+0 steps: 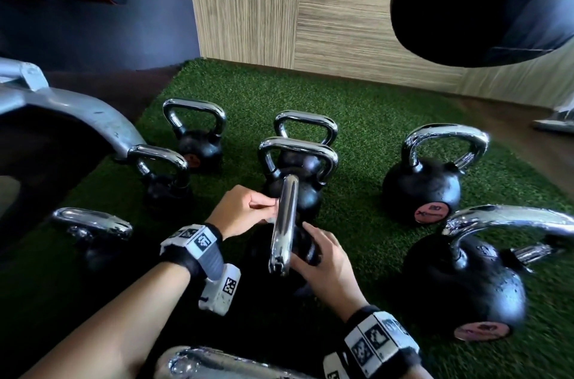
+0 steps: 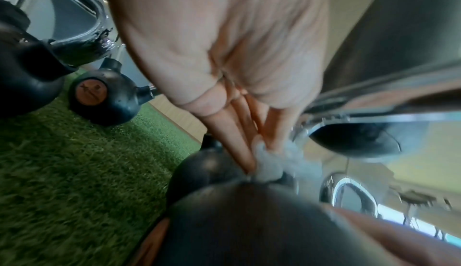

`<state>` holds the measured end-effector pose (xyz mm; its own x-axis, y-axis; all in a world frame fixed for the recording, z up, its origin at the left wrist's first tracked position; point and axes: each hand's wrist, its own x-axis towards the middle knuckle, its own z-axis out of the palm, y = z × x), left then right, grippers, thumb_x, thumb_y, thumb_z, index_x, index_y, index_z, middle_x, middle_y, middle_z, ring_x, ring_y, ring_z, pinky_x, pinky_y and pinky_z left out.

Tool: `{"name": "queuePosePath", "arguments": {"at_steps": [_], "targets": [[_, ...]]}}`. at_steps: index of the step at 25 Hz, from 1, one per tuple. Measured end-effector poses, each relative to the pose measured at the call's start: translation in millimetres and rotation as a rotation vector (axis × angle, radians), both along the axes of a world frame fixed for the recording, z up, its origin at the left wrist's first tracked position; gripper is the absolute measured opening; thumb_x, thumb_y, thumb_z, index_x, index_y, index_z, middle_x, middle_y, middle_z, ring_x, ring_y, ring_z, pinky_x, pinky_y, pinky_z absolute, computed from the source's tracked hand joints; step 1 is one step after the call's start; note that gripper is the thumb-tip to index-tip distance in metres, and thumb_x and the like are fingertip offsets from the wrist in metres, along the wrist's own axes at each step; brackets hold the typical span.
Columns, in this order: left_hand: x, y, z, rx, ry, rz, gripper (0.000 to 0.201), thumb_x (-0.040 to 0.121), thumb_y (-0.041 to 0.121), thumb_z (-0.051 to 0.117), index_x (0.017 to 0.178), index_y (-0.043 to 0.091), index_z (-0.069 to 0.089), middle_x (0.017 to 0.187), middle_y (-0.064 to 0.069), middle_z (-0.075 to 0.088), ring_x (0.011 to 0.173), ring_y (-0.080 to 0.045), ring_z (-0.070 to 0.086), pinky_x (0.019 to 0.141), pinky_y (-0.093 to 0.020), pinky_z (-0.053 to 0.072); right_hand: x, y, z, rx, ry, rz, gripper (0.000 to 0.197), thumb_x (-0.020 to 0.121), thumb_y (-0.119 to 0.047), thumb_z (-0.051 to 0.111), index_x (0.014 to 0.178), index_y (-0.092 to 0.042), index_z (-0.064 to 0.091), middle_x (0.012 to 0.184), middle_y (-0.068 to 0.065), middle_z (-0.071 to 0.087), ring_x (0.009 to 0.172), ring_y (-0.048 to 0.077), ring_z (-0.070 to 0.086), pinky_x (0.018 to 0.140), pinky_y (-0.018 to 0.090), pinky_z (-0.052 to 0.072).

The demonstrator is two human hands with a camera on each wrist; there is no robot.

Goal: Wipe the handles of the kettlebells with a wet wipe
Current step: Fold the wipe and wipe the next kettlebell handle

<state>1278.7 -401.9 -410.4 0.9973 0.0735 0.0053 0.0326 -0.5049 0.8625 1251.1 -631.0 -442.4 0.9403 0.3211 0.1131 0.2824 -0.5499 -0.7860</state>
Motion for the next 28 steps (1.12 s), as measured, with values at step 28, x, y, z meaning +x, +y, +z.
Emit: {"name": "queuePosePath", "arguments": {"at_steps": [28], "targets": [[-29, 0, 64, -0.328, 0.032, -0.102, 0.023, 0.080, 0.003, 0.078, 0.103, 0.004, 0.078, 0.089, -0.011, 0.079, 0.080, -0.011, 0.074, 0.072, -0.020, 0.061, 10, -4, -24, 0.123, 0.196, 0.034, 0.093, 0.065, -0.078, 0.070, 0.146, -0.036, 0.051, 0.144, -0.012, 0.058, 0.130, 0.003, 0.054, 0.105, 0.016, 0.040]]}}
